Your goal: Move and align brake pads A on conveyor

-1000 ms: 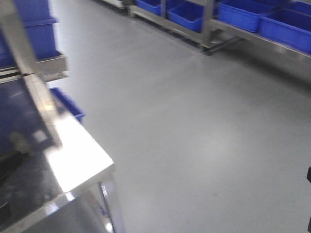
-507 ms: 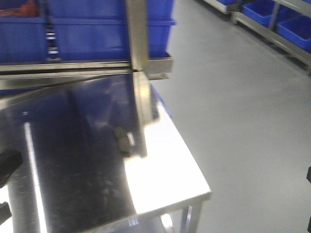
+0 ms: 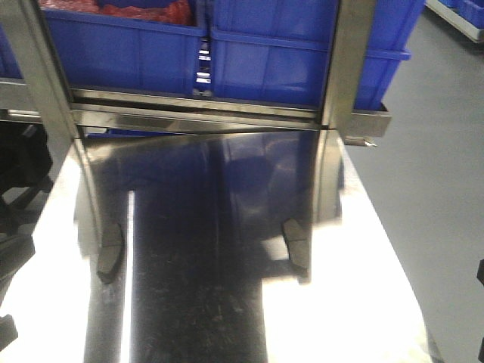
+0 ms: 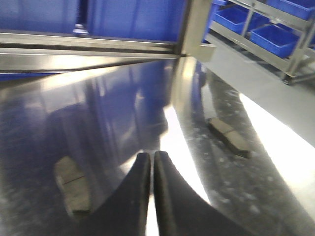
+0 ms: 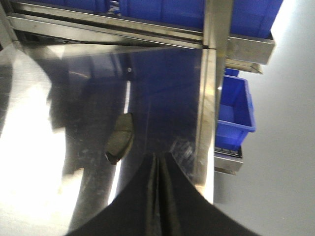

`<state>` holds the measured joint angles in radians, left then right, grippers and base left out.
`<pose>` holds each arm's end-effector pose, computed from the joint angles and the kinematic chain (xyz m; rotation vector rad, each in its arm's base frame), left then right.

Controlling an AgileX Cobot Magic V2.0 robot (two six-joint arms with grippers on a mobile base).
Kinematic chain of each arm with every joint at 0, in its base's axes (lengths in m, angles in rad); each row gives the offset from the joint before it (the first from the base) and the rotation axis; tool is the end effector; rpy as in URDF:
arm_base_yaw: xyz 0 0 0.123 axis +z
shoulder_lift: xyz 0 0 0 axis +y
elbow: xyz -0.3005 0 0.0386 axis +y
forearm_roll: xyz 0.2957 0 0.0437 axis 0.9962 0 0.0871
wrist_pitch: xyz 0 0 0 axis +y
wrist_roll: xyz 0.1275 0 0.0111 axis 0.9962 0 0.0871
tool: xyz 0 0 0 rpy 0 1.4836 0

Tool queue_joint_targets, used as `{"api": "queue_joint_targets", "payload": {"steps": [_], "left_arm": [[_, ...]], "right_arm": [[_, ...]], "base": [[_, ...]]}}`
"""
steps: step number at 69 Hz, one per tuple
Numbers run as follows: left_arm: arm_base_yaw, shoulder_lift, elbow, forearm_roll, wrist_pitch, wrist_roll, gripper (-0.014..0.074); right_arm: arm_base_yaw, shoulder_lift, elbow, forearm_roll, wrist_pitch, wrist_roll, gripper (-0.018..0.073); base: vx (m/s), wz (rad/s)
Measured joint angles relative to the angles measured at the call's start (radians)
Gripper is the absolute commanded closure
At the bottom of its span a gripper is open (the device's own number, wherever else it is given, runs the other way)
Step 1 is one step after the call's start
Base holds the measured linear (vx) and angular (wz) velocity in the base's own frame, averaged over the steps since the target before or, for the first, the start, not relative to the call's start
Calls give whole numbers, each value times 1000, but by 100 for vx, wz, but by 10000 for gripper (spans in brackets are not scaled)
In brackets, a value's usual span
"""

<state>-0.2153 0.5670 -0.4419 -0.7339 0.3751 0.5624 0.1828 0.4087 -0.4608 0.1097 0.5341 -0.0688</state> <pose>0.1728 -0.0700 0.2841 0.2463 1.8948 -0.4729 0.1469 0.0344 0.2880 -0.1909 1.9579 0.1914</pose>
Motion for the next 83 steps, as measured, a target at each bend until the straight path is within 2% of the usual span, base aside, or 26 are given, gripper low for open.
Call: {"api": "queue_joint_targets", "payload": {"steps": [23,83], "left_arm": [[0,0,0,0,0,0,603],[0,0,0,0,0,0,603]], "right_arm": [[0,0,0,0,0,0,565],[0,0,0,0,0,0,566]], "base": [[5,19],[1,-5]]}}
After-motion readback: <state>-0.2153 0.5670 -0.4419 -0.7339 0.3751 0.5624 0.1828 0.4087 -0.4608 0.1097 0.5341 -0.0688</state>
